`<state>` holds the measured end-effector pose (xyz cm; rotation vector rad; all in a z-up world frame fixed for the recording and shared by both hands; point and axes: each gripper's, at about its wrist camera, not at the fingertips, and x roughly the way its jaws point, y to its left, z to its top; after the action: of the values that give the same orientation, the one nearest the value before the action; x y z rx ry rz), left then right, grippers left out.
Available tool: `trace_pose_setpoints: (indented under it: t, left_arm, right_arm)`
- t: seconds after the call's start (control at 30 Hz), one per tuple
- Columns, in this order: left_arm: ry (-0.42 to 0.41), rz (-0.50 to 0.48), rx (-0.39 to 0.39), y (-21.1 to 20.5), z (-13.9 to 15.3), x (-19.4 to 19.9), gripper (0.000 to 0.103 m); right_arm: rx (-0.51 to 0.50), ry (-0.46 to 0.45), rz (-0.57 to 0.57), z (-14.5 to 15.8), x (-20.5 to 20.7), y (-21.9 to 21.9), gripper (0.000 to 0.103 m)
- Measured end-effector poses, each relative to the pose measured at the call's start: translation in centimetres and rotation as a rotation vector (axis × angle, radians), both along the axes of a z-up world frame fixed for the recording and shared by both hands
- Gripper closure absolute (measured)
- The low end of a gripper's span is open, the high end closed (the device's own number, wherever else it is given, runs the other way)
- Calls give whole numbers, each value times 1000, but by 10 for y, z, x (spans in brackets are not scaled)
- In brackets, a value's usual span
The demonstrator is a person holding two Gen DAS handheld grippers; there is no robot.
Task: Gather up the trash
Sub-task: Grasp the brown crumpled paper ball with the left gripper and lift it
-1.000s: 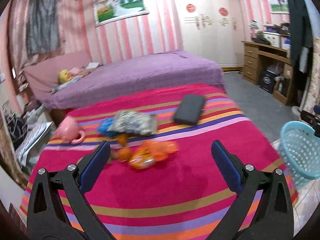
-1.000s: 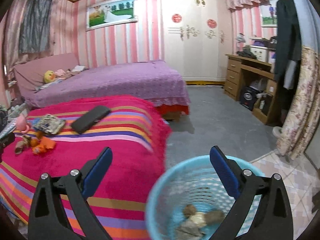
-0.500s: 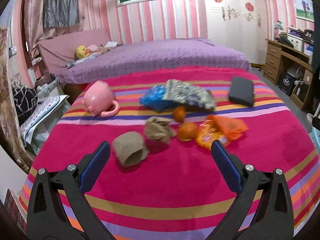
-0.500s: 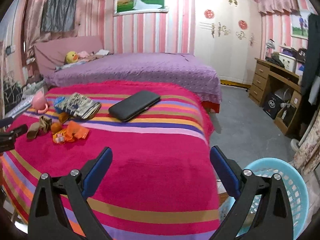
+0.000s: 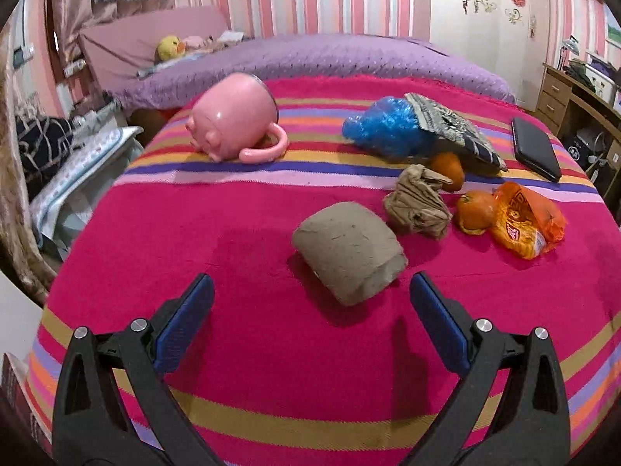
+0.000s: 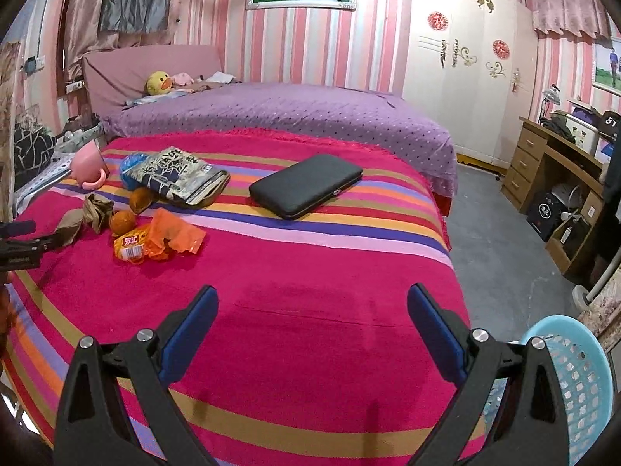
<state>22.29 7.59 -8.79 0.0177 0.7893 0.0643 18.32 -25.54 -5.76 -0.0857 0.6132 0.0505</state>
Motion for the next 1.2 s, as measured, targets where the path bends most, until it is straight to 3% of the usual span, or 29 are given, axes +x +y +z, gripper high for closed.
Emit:
trace_pose_setpoints:
  t: [0.07, 0.13, 0.2, 0.27, 0.4, 0.53, 0.6, 0.7, 0.97, 1.2]
  left_arm:
    - [1, -12, -9, 0, 0, 3, 6]
    - [6, -9, -1, -1, -1, 6, 13]
    - [29, -19, -20, 1, -4, 10, 34]
    - [29, -19, -25, -1, -5, 9, 38]
    - [29, -42, -44, -3, -5, 7, 66]
    - [22, -42, -23, -4, -2, 4, 82]
    - [15, -35, -36, 2, 1, 2, 95]
    - [6, -16, -59, 15, 5, 1, 98]
    - [-54, 52, -31, 40, 22, -4, 99]
    - [-53, 67, -27, 47, 21, -3, 99]
  right_arm:
    - [-1, 4, 5, -1, 1, 3, 7]
    - [-4, 7, 6, -1, 2, 6, 7]
    - [-2, 11, 3, -2, 4, 10, 7]
    - [5, 14, 0, -2, 6, 15, 7]
    - [11, 22, 11, -3, 11, 32, 7]
    - [-3, 23, 21, -4, 14, 51, 7]
    - [-12, 29, 34, -5, 15, 64, 7]
    - [-18, 33, 70, -6, 15, 80, 7]
    - [-51, 58, 165, -10, 36, 130, 7]
    - [-81, 126, 203, -22, 64, 157, 8]
